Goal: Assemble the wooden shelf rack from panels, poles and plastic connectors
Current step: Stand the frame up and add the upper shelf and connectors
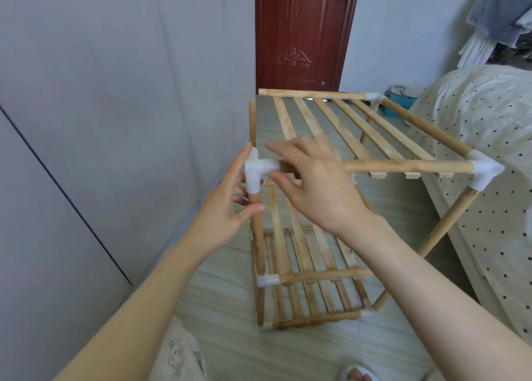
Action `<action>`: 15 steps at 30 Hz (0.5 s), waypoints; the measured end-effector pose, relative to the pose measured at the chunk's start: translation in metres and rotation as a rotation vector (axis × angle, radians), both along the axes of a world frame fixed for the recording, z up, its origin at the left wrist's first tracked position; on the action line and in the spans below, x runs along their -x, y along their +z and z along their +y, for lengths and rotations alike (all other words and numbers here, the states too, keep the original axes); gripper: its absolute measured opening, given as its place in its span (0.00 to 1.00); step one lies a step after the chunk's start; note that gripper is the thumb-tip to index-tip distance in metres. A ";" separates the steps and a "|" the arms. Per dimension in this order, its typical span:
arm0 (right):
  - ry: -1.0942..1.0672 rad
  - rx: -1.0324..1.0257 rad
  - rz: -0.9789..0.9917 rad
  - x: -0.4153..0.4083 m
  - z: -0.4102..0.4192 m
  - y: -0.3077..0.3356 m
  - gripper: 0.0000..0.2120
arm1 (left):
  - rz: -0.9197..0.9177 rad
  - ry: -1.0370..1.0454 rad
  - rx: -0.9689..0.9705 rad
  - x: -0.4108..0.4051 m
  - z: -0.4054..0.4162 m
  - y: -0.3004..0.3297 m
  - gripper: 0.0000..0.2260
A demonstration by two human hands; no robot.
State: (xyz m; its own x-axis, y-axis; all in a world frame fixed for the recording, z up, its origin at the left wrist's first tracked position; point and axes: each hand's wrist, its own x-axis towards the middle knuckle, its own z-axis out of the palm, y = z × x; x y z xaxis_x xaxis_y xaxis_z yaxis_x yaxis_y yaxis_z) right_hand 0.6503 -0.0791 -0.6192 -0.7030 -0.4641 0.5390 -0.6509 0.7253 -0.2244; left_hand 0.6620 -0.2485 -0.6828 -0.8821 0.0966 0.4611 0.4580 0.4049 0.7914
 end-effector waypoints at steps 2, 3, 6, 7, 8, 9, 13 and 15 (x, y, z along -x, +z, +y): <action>0.016 -0.145 0.007 0.005 -0.005 -0.004 0.21 | 0.006 -0.009 0.000 0.001 -0.003 0.000 0.41; 0.025 -0.153 0.019 0.007 -0.006 -0.005 0.21 | 0.008 -0.005 0.003 0.002 -0.005 0.000 0.40; 0.069 -0.037 0.014 0.011 -0.008 -0.007 0.17 | 0.014 0.009 0.001 0.005 -0.006 -0.002 0.38; 0.073 -0.004 0.018 0.012 -0.007 -0.009 0.15 | 0.016 0.011 0.003 0.006 -0.006 -0.003 0.37; 0.075 0.017 0.029 0.012 -0.008 -0.011 0.13 | 0.022 0.014 0.006 0.008 -0.006 -0.004 0.37; 0.078 0.028 0.036 0.013 -0.008 -0.013 0.12 | 0.031 0.018 0.009 0.008 -0.007 -0.005 0.36; 0.104 0.024 0.042 0.013 -0.011 -0.020 0.12 | 0.070 0.072 0.011 0.007 -0.007 -0.010 0.35; 0.107 0.033 0.053 0.015 -0.011 -0.021 0.11 | 0.069 0.090 0.033 0.008 -0.004 -0.009 0.35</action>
